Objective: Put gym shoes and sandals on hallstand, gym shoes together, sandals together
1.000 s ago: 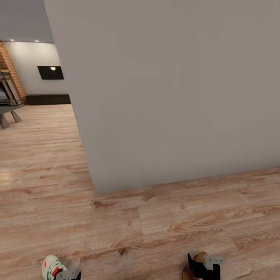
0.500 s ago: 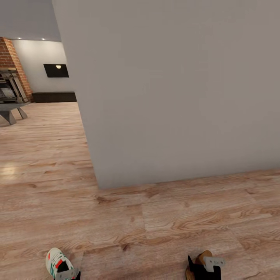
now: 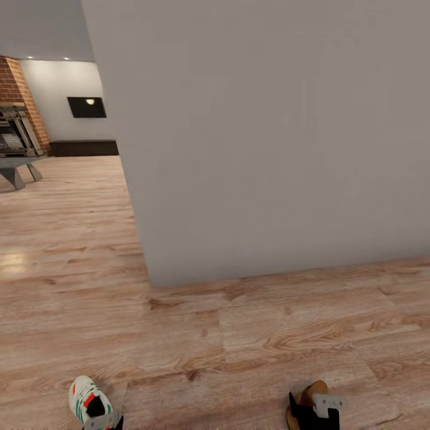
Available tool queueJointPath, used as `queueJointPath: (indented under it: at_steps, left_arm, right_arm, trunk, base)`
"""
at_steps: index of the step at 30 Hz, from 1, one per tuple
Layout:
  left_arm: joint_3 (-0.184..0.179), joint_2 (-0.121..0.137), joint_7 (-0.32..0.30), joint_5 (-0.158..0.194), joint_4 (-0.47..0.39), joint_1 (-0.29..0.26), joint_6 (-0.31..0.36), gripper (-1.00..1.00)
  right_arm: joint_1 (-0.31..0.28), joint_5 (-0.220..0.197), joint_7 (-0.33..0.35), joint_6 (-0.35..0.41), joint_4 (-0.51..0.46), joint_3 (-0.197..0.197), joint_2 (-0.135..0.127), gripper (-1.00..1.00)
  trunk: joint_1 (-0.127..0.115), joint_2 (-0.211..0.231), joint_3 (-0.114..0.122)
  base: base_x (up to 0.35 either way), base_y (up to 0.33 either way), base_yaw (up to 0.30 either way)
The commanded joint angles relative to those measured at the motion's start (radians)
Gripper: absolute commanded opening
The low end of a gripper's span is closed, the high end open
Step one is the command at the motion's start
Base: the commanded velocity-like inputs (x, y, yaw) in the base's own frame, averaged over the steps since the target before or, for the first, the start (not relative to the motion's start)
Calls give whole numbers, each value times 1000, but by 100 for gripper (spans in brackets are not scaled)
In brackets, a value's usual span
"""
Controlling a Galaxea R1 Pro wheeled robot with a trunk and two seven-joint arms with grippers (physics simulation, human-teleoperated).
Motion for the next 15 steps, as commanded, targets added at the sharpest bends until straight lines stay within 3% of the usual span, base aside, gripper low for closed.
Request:
queueJointPath:
  at_steps: [1, 15]
  left_arm:
    - [2, 0, -2, 1, 1, -1, -3, 100]
    - [5, 0, -1, 1, -2, -1, -5, 100]
  right_arm:
    - [0, -4, 0, -3, 1, 1, 0, 100]
    - [0, -3, -2, -2, 4, 2, 1, 100]
  trunk:
    - [4, -8, -4]
    - [8, -15, -8]
  base:
    - [0, 0, 107]
    - [0, 0, 244]
